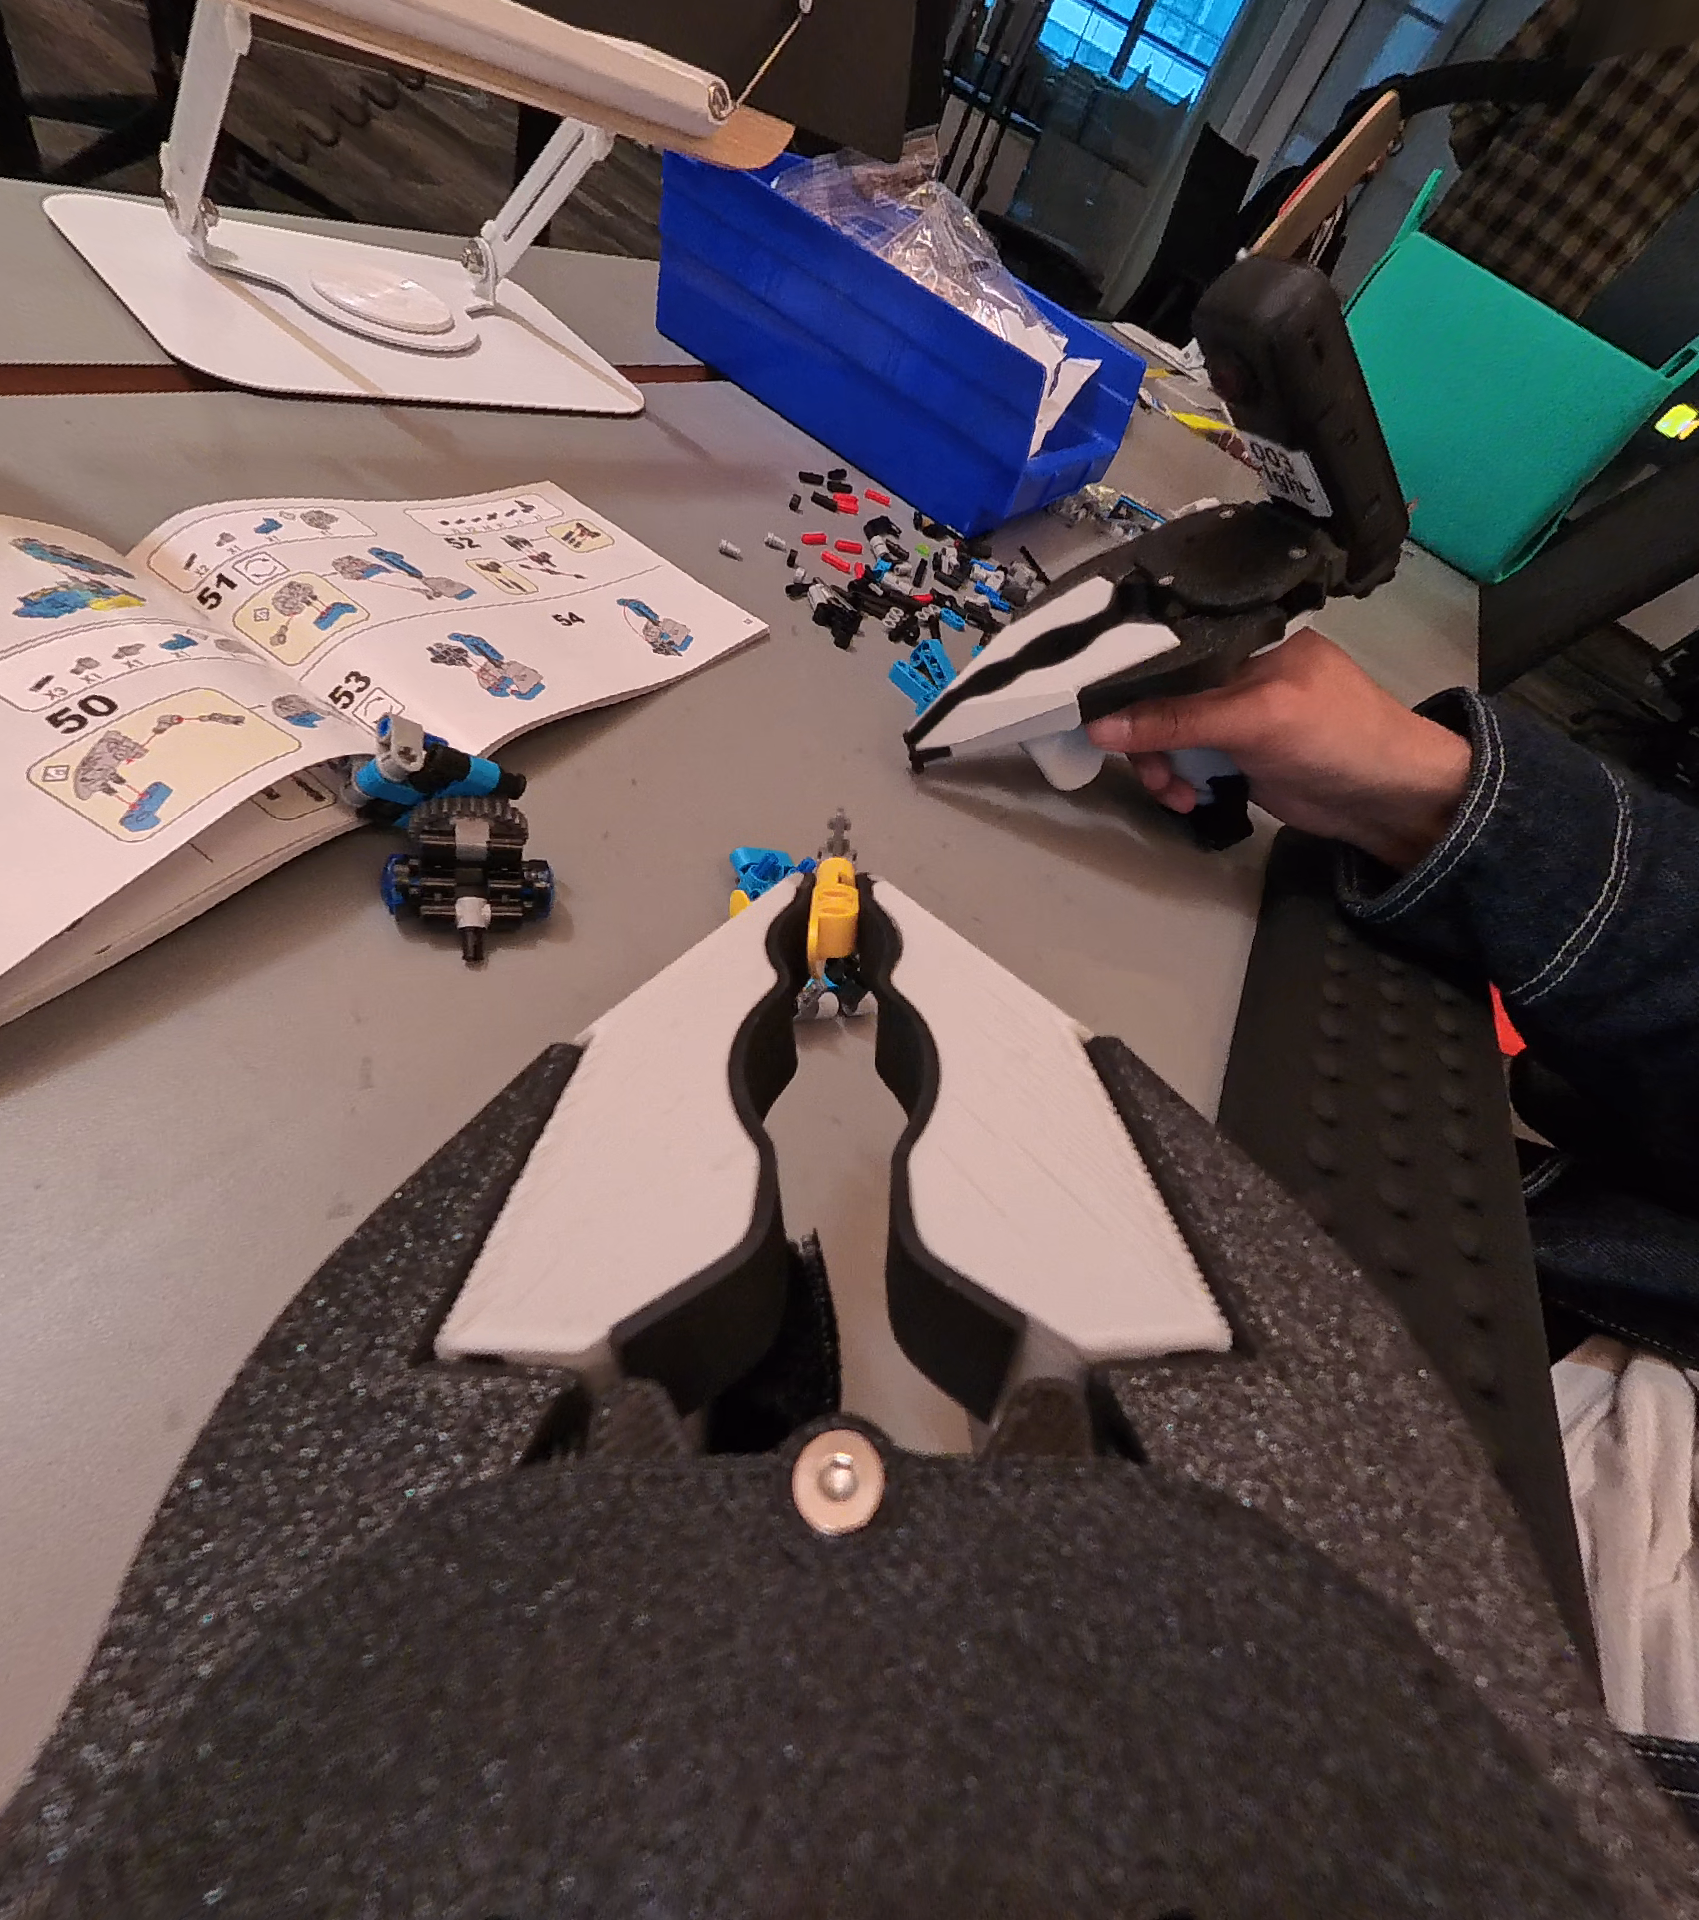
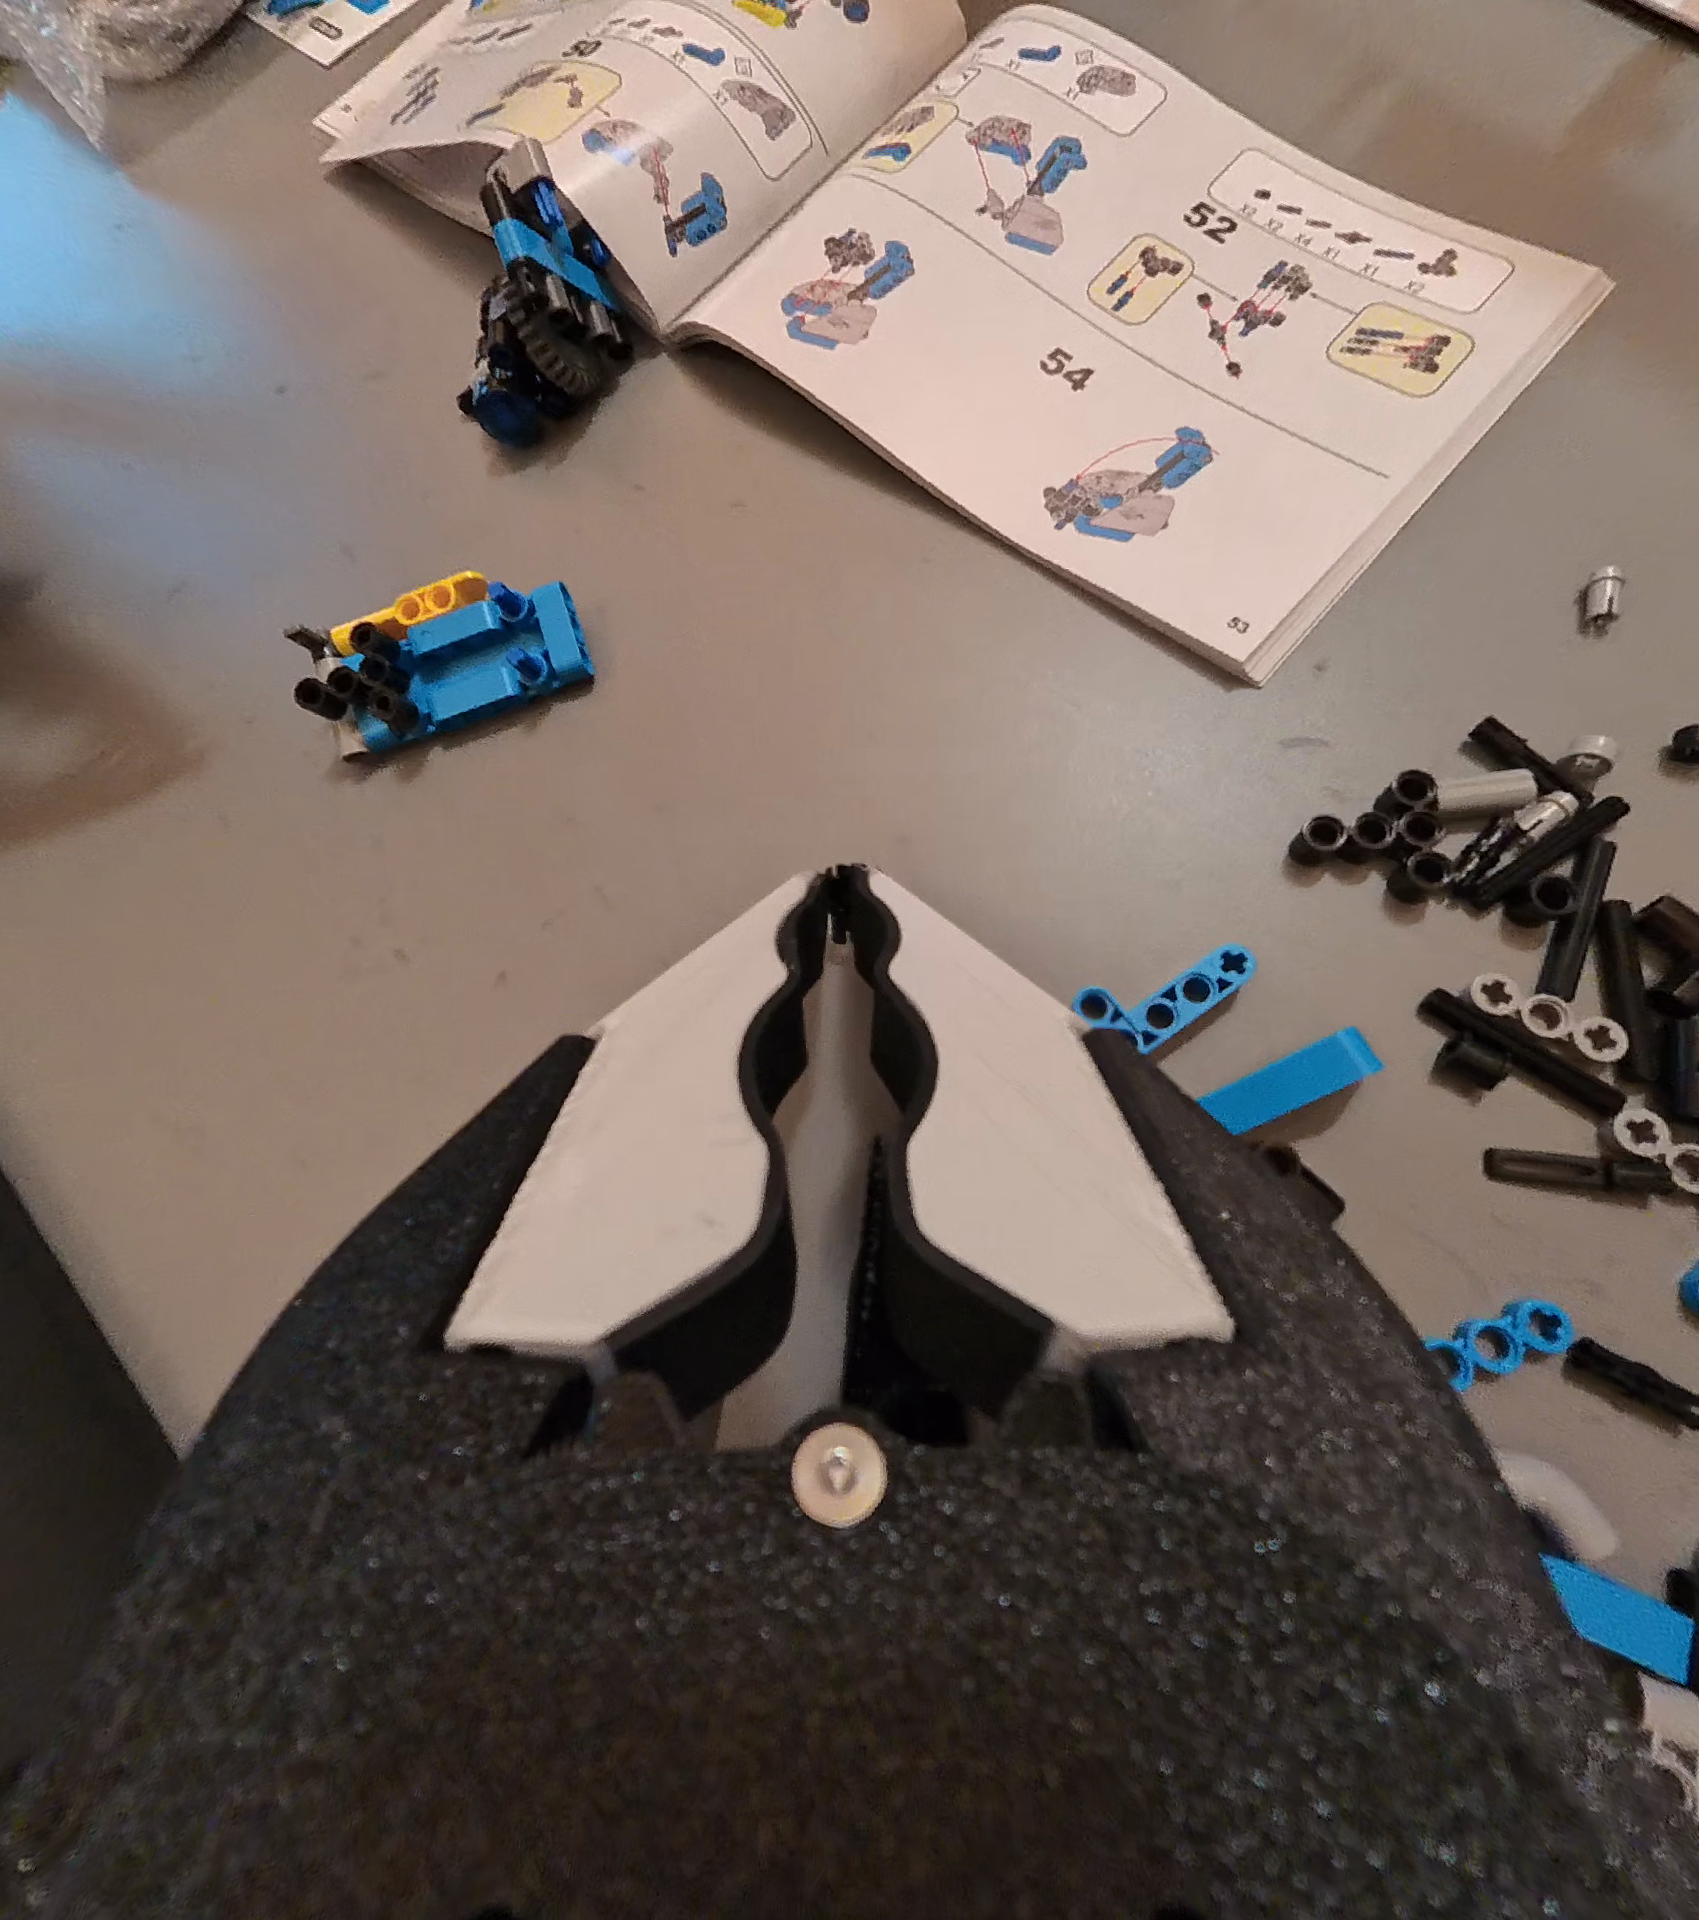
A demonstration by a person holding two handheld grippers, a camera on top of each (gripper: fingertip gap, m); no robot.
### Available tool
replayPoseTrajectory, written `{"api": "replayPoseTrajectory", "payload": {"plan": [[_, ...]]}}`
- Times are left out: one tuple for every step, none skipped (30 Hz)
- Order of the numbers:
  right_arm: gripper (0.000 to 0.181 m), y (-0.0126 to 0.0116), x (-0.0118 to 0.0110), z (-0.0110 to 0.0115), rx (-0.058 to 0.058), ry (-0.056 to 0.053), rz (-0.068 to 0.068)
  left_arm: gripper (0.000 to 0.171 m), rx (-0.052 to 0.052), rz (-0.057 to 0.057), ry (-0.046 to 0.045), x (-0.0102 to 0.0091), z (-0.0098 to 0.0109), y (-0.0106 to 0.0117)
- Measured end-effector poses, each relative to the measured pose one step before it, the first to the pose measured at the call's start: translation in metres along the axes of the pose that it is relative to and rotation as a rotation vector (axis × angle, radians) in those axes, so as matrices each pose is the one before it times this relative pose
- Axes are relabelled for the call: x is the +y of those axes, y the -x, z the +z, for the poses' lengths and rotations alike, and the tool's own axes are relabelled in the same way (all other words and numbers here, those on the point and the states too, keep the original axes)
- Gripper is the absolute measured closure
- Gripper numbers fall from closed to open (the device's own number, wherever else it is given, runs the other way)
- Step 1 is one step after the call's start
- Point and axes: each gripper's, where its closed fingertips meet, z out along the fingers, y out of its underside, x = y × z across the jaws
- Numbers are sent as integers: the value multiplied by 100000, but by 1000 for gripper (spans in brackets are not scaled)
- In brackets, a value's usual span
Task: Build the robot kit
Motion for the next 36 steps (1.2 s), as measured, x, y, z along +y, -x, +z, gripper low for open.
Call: {"api": "replayPoseTrajectory", "payload": {"plan": [[177,-31,232,-37,268,782,-259,164,-177,233,341,63,42,9],[177,-9,152,-43,229,298,-351,164,-427,293,236,36,22,43],[177,-8,45,-65,138,-398,-261,164,-317,395,109,8,8,21],[177,-1,43,-49,-155,-204,323,164,-24,183,89,10,4,-14],[177,-22,7,-46,-177,-347,521,164,75,-23,208,44,37,-6],[177,-42,-28,-9,-73,-573,300,164,-42,90,278,53,29,-6],[177,-1,-30,8,-216,-484,261,164,-189,282,196,34,16,6],[177,12,-55,32,-182,-479,-11,164,-171,356,85,17,4,-2],[177,5,-31,44,70,-209,-377,164,-16,259,47,10,2,-22],[177,-80,63,58,565,498,-328,164,17,117,49,2,2,-15],[177,11,-4,40,-9,180,39,164,-75,37,48,14,12,11],[177,-17,-3,14,93,124,18,164,-78,27,91,9,2,16],[177,11,-3,0,104,17,-238,164,-5,11,-11,-2,1,1],[177,22,19,-25,34,42,-158,164,97,-52,-119,-23,-7,-15],[177,18,34,-43,-3,87,21,164,87,-69,-40,-8,-1,-8],[177,-24,32,-69,426,47,-143,164,-72,46,-28,-9,-10,7],[177,-4,21,-72,256,-5,-485,164,-59,85,-46,-11,-8,8],[177,32,-15,-53,-144,-298,-182,164,58,-7,-3,2,4,-17],[177,14,-93,-43,-168,-721,187,164,-71,45,2,2,4,4],[177,-29,-292,-54,-28,-1732,145,164,-117,165,46,10,5,10],[177,-12,-407,-20,-117,-1976,125,164,1,91,136,19,8,-8],[177,-42,-304,74,-51,-1077,311,164,-75,32,138,37,13,5],[177,16,-194,206,-535,-567,224,164,-134,120,57,8,13,13],[177,10,-90,294,-498,-59,448,164,17,137,39,0,3,-14],[177,-59,79,347,-117,1083,539,164,110,40,130,23,19,-21],[177,-86,103,312,317,1424,229,164,-5,39,197,28,23,-1],[177,-35,-29,221,496,653,-219,164,-139,221,132,26,8,0],[177,75,-110,154,104,93,-744,164,-100,244,124,1,7,1],[177,11,-28,109,644,472,-762,164,91,83,93,17,2,-25],[177,-44,46,79,971,681,-759,164,87,-48,8,6,11,-9],[177,86,62,76,-125,308,-596,164,51,23,5,-6,1,-18],[177,114,32,22,-523,42,-80,164,77,42,45,-3,-6,-11],[177,-52,16,-40,419,-77,-110,164,23,20,7,-1,12,-7],[177,-88,25,-72,474,-48,-62,164,6,76,-36,-8,-5,-11],[177,-29,28,-64,-7,-181,329,164,52,54,16,-1,-8,-19],[177,20,-15,-67,-296,-436,299,164,52,-48,112,29,7,-1]]}}
